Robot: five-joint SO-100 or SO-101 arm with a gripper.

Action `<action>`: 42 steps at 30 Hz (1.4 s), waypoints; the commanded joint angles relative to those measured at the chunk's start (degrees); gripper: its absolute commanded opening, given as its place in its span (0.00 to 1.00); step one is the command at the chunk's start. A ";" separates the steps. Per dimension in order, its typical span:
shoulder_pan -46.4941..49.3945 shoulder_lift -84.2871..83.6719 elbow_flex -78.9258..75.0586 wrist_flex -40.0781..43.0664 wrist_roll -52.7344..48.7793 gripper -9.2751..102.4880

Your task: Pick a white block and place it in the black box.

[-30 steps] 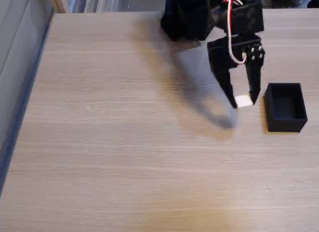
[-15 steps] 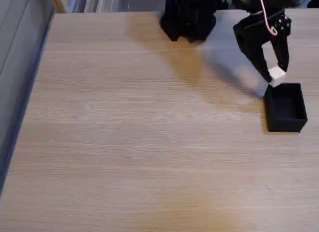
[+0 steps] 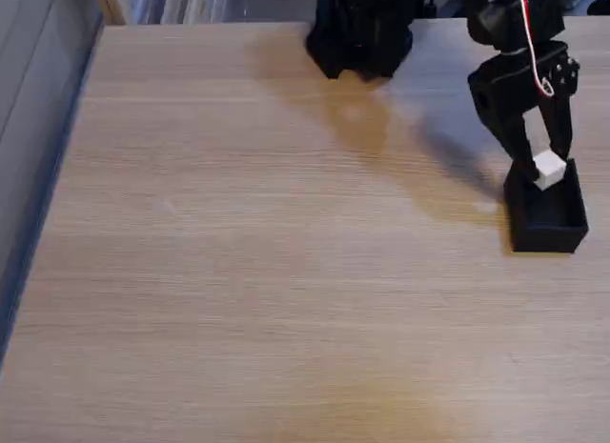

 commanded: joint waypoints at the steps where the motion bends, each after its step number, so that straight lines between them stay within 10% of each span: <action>1: 0.18 -2.02 -4.39 -0.70 0.35 0.13; 13: 1.14 -2.90 -6.77 1.05 3.34 0.25; 22: 4.31 5.27 -3.34 5.19 2.90 0.09; 42: 21.53 49.83 31.73 20.48 -5.98 0.08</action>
